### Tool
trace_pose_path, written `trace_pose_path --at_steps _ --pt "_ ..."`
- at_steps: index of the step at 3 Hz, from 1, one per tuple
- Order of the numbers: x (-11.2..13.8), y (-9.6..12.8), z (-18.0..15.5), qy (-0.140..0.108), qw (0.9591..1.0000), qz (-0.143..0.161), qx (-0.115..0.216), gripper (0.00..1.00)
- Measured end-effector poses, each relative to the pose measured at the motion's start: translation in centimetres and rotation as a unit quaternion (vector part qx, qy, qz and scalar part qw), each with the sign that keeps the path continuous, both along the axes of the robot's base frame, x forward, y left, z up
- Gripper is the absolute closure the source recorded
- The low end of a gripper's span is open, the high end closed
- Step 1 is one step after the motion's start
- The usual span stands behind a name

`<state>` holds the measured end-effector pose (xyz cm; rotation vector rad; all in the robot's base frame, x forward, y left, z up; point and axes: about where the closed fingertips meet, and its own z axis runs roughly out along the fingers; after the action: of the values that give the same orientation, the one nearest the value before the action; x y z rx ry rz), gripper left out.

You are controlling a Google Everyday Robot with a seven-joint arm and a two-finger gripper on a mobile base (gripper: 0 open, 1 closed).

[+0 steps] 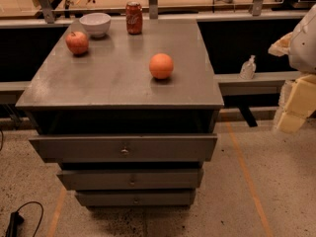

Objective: Move orange near apple

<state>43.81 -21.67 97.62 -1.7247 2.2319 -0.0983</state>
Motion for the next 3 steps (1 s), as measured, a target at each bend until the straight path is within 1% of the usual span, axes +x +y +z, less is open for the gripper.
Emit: trace_pose_path --at_steps 1,2,3 --pt "0.0 0.0 0.0 0.000 1.0000 0.000 0.000 0.00" --pt "0.8 0.9 0.2 -0.023 0.9987 -0.004 0.045 0.00" --pt "4.2 3.9 0.1 -0.060 0.9880 -0.007 0.142 0.00"
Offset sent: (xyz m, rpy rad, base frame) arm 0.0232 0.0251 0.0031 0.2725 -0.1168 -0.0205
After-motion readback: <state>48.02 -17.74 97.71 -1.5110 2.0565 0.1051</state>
